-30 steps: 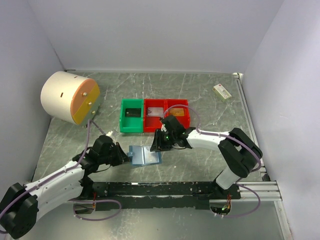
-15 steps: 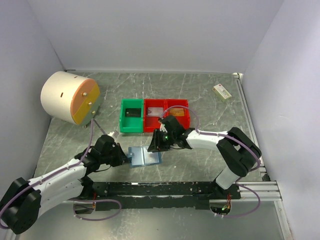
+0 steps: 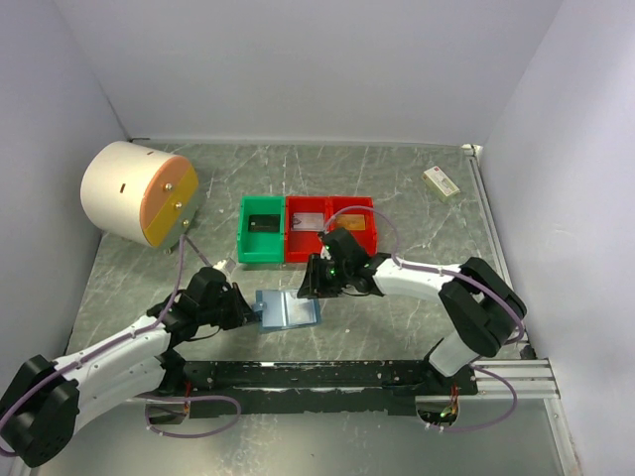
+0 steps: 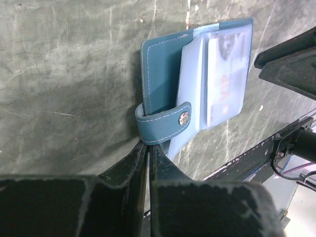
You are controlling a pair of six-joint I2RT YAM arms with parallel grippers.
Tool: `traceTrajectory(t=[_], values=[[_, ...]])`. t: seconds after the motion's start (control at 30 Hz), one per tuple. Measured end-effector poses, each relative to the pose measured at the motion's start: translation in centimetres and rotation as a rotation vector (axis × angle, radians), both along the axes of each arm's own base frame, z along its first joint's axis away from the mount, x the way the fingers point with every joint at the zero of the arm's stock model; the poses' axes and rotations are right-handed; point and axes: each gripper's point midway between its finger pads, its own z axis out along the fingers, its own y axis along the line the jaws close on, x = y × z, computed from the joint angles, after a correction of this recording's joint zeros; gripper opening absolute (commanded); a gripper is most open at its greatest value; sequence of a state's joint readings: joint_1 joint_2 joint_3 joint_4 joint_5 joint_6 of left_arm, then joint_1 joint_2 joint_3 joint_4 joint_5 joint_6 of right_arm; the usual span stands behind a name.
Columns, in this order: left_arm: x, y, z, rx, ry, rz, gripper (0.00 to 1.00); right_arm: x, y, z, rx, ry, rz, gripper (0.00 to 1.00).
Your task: Take the credit cards out of the card holder
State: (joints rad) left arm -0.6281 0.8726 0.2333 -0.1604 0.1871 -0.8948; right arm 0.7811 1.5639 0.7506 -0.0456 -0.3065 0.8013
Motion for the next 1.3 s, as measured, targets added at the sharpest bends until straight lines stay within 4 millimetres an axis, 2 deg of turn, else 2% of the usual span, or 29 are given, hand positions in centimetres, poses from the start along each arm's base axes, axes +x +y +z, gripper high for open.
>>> traceTrajectory(t=[0.13,0.27,1.03,1.3], values=[[0.0,-0.1,0.1,-0.002,-0.003,-0.002,0.14,0.1,0.0,-0.2,-0.01,0.0,0.002,0.36],[-0.1,-0.1,0.1,-0.003,-0.003,-0.003,0.14,-0.4,0.0,-1.4,-0.03,0.03,0.008,0.35],[-0.3,0.1,-0.7,0.021,0.024,-0.006,0.12,-0.1,0.3,-1.5,-0.154,-0.07,0.023,0.35],[-0.3,0.1,-0.7,0.024,0.025,-0.006,0.12,-0.9,1.2,-0.9,-0.108,-0.048,0.073,0.35]])
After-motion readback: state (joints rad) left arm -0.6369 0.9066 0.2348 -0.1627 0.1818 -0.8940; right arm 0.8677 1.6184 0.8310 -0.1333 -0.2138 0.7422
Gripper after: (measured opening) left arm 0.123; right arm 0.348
